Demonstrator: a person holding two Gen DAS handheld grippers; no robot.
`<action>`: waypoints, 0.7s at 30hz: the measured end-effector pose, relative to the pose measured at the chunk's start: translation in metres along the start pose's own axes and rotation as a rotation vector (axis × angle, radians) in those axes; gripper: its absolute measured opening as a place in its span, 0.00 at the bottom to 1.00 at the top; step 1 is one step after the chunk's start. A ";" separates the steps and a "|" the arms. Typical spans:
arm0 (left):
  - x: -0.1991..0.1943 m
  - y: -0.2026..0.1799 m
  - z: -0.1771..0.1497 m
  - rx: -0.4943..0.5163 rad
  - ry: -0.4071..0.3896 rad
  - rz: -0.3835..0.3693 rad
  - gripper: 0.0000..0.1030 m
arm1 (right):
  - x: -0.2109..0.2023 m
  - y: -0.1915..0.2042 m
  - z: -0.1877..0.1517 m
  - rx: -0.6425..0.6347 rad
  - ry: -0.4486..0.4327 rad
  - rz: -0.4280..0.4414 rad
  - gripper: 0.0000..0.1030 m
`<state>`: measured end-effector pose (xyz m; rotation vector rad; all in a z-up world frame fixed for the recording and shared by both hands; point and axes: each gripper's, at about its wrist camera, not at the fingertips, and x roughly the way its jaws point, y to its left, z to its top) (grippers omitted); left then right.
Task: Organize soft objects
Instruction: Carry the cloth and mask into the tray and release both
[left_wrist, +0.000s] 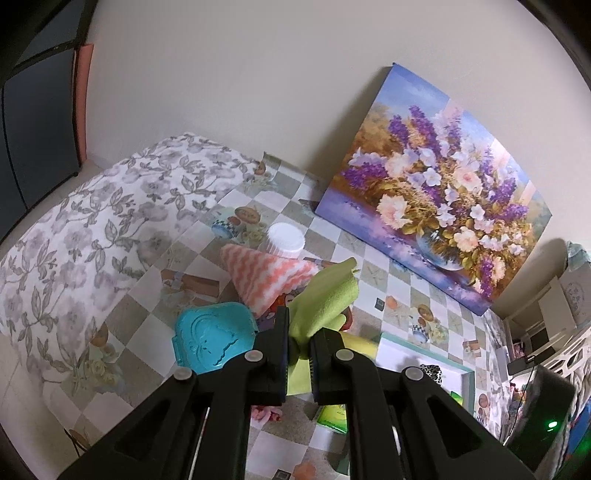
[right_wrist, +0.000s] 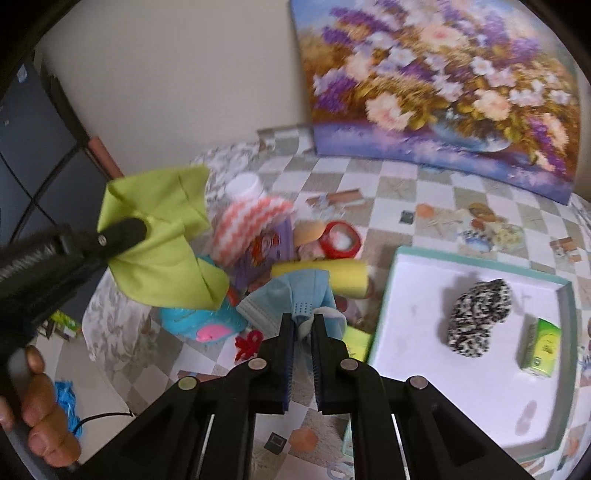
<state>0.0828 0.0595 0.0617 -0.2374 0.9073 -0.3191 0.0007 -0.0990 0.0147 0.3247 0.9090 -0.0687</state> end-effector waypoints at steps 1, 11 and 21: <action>-0.002 -0.002 0.000 0.005 -0.006 -0.004 0.09 | -0.007 -0.004 0.000 0.009 -0.013 0.000 0.09; -0.008 -0.035 -0.011 0.091 -0.024 -0.054 0.09 | -0.065 -0.067 0.000 0.153 -0.144 -0.068 0.09; -0.009 -0.098 -0.040 0.251 -0.004 -0.158 0.09 | -0.108 -0.163 -0.020 0.382 -0.204 -0.226 0.09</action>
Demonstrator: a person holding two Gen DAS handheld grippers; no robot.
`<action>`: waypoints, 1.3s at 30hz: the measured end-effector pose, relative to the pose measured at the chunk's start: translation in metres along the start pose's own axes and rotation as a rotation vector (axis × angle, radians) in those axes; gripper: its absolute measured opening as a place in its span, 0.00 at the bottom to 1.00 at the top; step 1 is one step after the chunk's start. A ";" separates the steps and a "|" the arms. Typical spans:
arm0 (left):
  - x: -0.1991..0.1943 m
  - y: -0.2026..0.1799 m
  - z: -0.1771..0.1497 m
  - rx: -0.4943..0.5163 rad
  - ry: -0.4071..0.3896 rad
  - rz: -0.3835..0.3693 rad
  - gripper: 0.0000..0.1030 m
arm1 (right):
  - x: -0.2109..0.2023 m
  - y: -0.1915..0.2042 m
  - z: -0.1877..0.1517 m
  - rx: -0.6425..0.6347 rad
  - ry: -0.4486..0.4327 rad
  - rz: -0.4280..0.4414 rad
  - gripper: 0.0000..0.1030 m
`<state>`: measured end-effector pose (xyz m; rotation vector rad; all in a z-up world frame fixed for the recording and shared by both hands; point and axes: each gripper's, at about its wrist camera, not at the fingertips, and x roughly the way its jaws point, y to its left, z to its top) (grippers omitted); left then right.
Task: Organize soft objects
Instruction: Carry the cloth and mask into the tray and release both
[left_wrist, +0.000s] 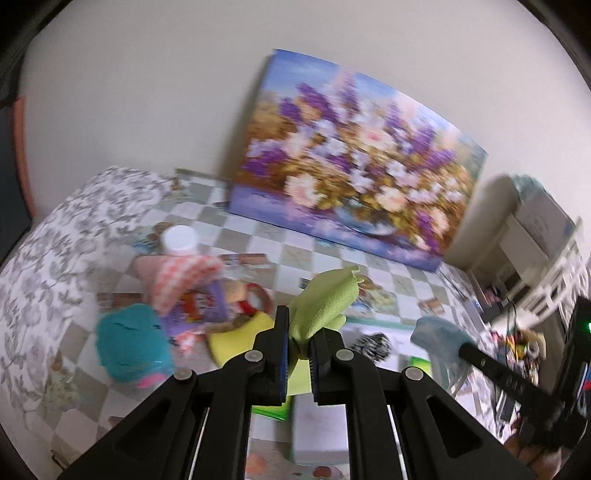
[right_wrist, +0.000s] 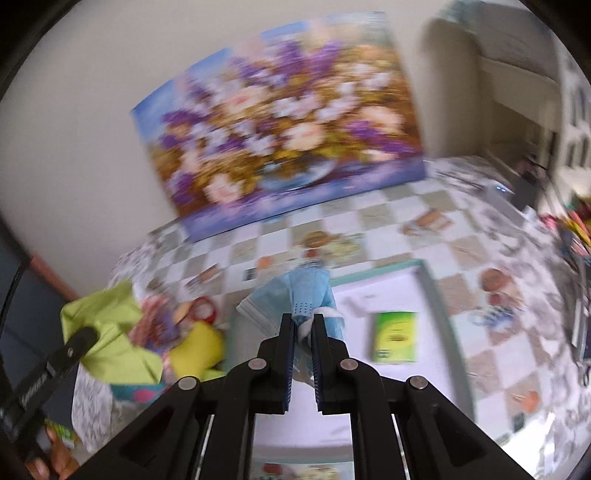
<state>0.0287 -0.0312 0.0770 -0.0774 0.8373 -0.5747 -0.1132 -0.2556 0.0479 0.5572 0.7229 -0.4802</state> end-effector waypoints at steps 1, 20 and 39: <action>0.002 -0.008 -0.002 0.019 0.008 -0.013 0.09 | -0.002 -0.011 0.001 0.025 -0.004 -0.017 0.09; 0.090 -0.085 -0.070 0.176 0.423 -0.124 0.09 | 0.049 -0.096 -0.028 0.143 0.298 -0.215 0.09; 0.148 -0.056 -0.102 0.127 0.627 0.035 0.09 | 0.095 -0.104 -0.074 0.128 0.529 -0.230 0.11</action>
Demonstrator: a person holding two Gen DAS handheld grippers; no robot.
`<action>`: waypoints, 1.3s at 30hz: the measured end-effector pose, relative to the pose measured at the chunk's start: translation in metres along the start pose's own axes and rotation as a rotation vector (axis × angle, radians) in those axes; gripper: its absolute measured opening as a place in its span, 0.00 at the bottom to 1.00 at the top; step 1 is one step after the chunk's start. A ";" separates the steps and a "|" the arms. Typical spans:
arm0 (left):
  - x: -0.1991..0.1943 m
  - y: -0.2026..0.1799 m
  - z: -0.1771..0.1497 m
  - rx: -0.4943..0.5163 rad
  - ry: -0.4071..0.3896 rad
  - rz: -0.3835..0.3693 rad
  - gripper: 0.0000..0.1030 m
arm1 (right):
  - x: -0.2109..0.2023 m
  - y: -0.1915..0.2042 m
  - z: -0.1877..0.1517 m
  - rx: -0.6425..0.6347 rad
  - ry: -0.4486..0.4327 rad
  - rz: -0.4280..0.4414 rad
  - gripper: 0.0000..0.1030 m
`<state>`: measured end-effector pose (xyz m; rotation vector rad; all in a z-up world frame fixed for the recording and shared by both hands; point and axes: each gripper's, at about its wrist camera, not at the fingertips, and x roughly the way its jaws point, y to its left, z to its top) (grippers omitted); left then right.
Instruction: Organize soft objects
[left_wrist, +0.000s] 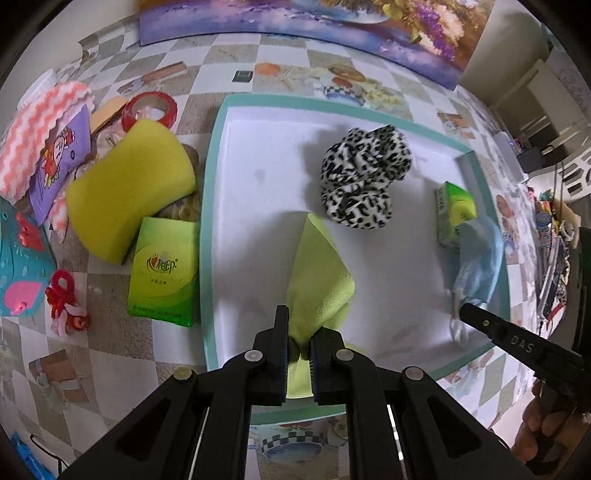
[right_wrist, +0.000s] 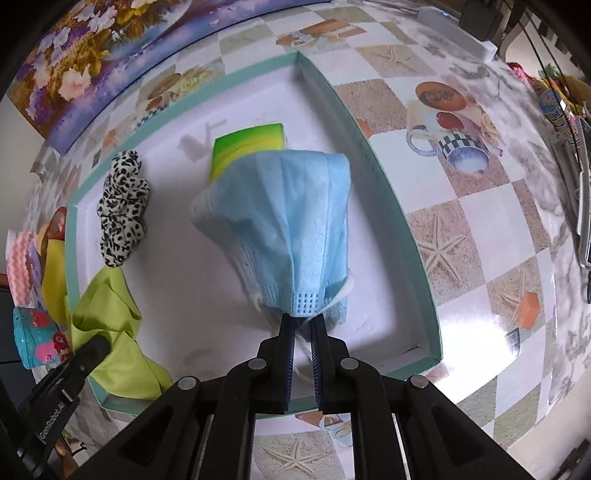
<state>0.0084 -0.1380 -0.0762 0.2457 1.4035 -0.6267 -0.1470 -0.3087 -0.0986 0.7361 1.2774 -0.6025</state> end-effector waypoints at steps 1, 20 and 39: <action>0.003 0.002 0.000 -0.006 0.007 0.000 0.09 | 0.000 0.000 -0.001 -0.001 -0.002 -0.002 0.11; -0.026 0.011 0.000 -0.022 -0.108 0.020 0.62 | -0.033 0.030 0.004 -0.058 -0.074 -0.075 0.46; -0.037 0.053 0.014 -0.151 -0.241 0.136 0.95 | -0.034 0.042 0.010 -0.124 -0.184 -0.105 1.00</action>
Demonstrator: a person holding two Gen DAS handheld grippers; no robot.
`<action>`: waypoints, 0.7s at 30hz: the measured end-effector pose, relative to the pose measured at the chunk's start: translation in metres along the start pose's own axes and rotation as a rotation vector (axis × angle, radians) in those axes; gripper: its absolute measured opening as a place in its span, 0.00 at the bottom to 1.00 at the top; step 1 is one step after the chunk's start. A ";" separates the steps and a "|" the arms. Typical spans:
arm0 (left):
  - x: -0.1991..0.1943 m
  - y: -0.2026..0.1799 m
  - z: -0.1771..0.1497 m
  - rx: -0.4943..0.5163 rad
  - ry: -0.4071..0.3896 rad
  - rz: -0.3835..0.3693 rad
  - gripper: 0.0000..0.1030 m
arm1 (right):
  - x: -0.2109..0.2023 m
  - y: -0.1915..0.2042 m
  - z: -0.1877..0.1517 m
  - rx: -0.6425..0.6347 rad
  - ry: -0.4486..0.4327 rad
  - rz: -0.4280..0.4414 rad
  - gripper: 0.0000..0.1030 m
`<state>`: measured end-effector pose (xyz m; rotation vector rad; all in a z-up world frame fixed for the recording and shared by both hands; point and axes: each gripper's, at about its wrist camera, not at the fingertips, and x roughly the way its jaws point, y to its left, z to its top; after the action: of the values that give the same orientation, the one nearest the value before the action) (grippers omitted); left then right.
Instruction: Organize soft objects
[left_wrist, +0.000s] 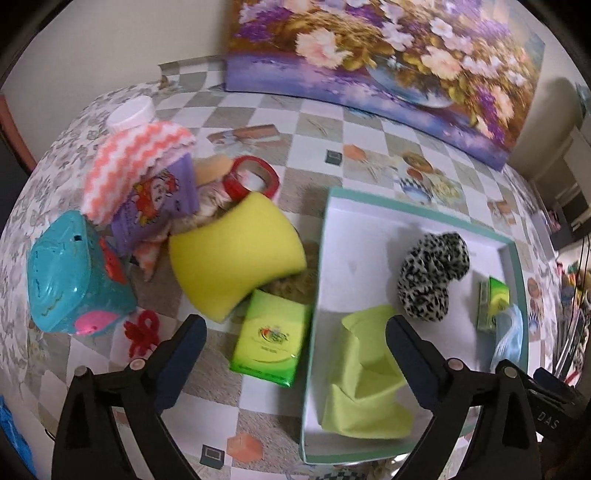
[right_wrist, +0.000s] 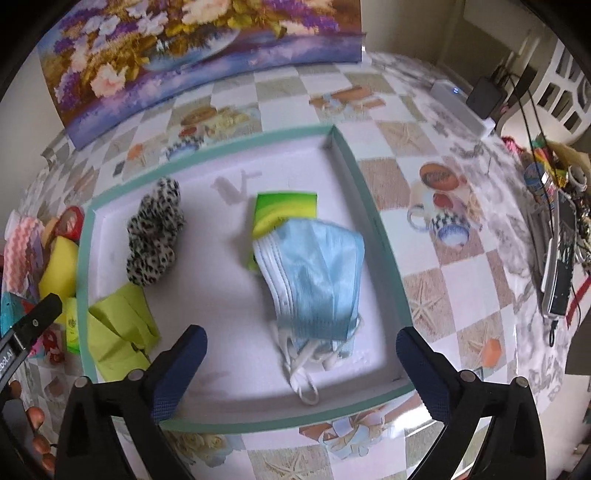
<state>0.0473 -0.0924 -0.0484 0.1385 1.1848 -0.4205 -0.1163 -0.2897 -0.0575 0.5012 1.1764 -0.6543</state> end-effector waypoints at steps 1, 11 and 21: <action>-0.001 0.003 0.002 -0.010 -0.006 -0.002 0.95 | -0.002 0.001 0.001 0.002 -0.013 0.004 1.00; -0.018 0.013 0.018 -0.015 -0.098 0.016 0.95 | -0.015 0.011 0.008 0.038 -0.084 0.100 1.00; -0.034 0.008 0.049 -0.010 -0.122 -0.034 0.95 | -0.025 0.037 0.020 0.020 -0.156 0.164 1.00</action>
<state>0.0821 -0.0923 0.0002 0.0834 1.0699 -0.4468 -0.0833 -0.2713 -0.0263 0.5478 0.9717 -0.5540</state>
